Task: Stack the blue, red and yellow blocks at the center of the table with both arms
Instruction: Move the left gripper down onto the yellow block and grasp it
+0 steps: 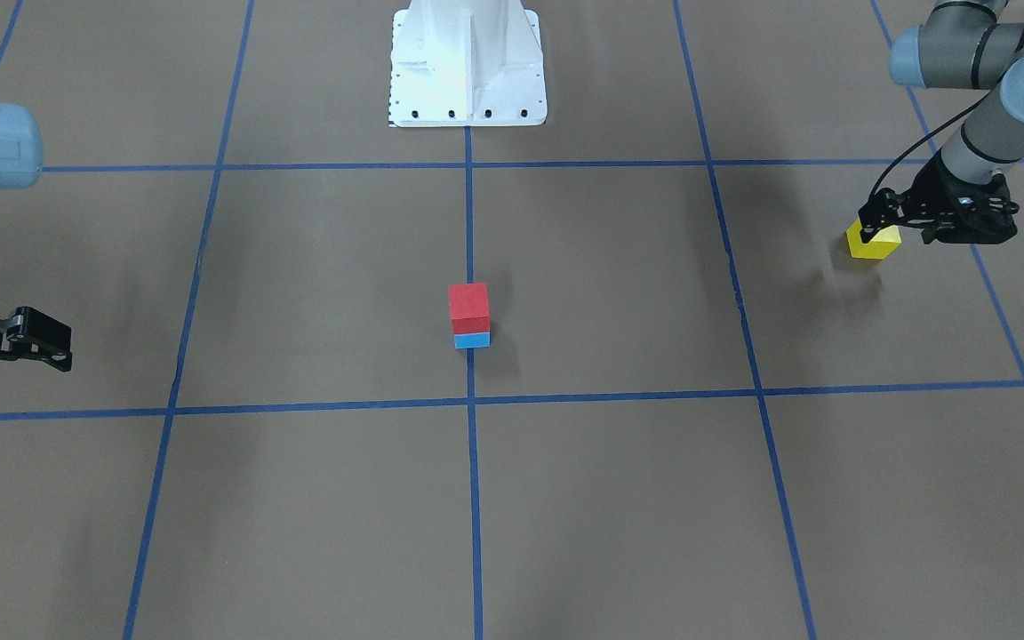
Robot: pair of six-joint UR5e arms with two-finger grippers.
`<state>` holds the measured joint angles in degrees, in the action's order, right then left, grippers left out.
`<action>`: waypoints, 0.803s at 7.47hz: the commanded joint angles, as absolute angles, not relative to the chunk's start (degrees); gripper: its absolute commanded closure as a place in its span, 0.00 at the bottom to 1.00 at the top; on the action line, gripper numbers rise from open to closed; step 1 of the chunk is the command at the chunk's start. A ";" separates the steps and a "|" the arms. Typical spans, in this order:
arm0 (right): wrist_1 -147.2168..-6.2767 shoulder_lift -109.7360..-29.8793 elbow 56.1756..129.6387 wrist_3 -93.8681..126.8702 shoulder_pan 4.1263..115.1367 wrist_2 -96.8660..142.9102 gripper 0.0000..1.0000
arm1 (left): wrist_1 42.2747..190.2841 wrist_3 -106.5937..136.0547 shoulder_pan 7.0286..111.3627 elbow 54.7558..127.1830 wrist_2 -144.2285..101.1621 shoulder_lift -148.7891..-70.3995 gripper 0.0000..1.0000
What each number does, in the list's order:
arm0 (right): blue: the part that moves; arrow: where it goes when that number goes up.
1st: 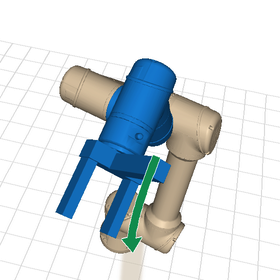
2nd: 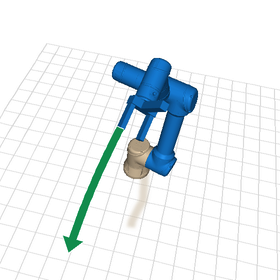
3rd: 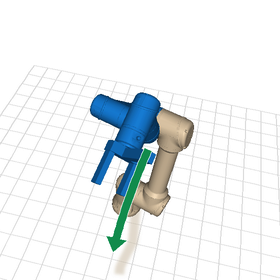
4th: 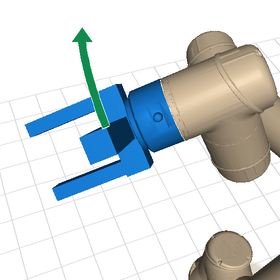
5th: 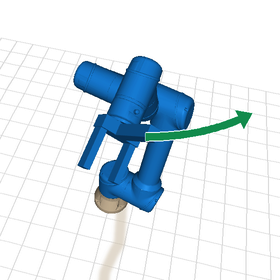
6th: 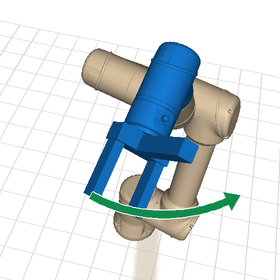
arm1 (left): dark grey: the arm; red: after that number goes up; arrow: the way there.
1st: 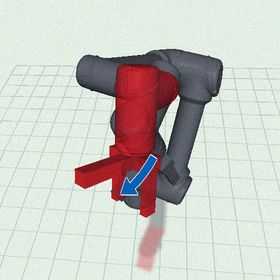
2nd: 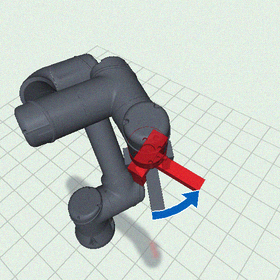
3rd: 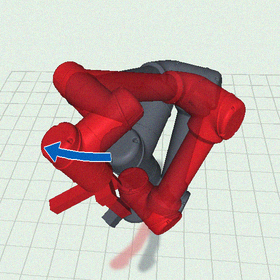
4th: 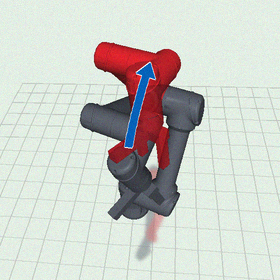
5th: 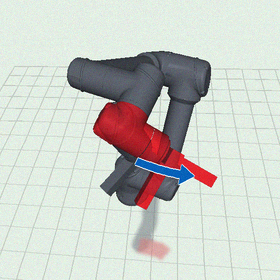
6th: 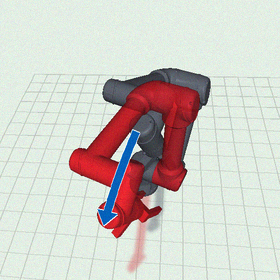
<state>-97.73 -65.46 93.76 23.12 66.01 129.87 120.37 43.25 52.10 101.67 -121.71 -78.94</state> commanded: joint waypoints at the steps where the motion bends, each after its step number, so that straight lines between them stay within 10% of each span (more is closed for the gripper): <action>1: -97.73 -65.48 94.04 23.12 66.01 129.90 0.01 | 120.50 43.33 49.85 100.90 -121.47 -78.93 0.00; 4: -97.73 -65.65 94.13 23.12 66.09 129.90 0.01 | 120.59 43.16 47.73 99.41 -121.29 -78.93 0.00; 5: -97.73 -65.65 94.13 23.20 66.01 129.90 0.01 | 120.59 43.42 47.55 99.32 -121.29 -78.93 0.15; 6: -97.73 -65.57 94.13 23.12 66.01 129.90 0.01 | 121.02 43.33 47.55 99.66 -121.29 -78.84 0.81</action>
<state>-97.73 -65.63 94.14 23.15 66.04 129.91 120.68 43.32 47.69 99.49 -121.31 -78.90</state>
